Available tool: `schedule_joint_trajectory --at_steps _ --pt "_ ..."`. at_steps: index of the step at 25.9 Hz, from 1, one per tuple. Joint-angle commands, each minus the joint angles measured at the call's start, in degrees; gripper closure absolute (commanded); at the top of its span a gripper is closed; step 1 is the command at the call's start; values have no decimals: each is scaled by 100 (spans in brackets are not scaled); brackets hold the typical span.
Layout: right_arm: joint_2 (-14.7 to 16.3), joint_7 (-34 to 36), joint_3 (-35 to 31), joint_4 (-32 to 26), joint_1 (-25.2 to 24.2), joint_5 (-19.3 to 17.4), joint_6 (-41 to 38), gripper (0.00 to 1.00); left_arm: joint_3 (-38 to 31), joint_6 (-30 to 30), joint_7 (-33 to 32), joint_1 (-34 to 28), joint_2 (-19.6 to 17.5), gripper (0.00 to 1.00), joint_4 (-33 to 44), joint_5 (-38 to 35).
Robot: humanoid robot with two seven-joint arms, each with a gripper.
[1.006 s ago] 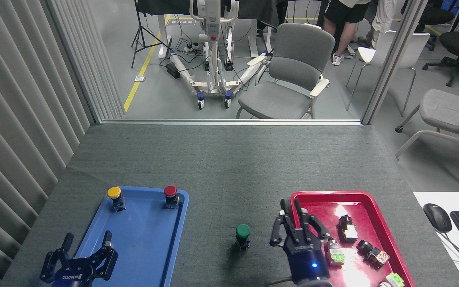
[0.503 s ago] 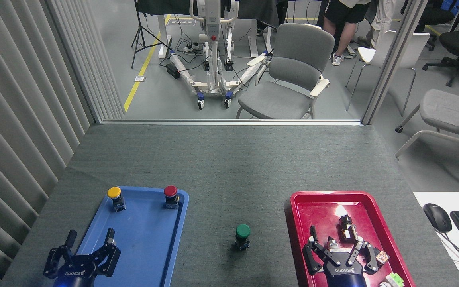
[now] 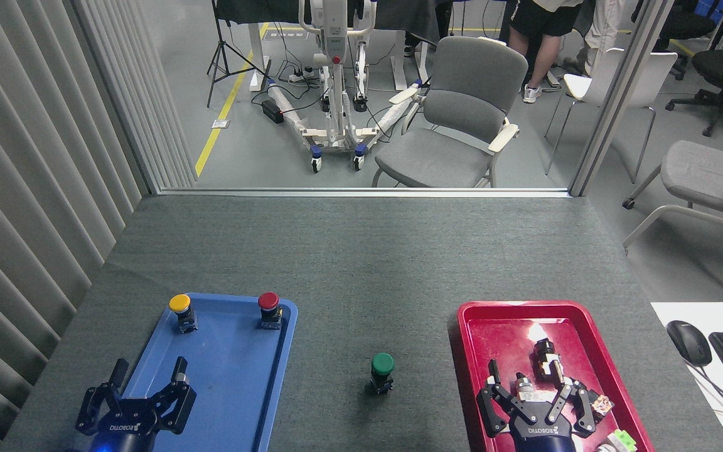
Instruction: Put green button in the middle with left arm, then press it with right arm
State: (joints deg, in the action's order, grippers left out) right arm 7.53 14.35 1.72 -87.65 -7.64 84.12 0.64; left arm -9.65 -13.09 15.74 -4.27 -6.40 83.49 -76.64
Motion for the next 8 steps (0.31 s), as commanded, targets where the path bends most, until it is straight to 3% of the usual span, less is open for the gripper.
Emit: schedule_joint_trajectory --at_steps 1,8 --pt "2 -2 -5 2 8 0 7 0 78 0 -1 49 -1 1 -25 0" --pt "-6 -11 21 11 -1 8 -29 0 104 0 -10 172 -1 1 -34 0"
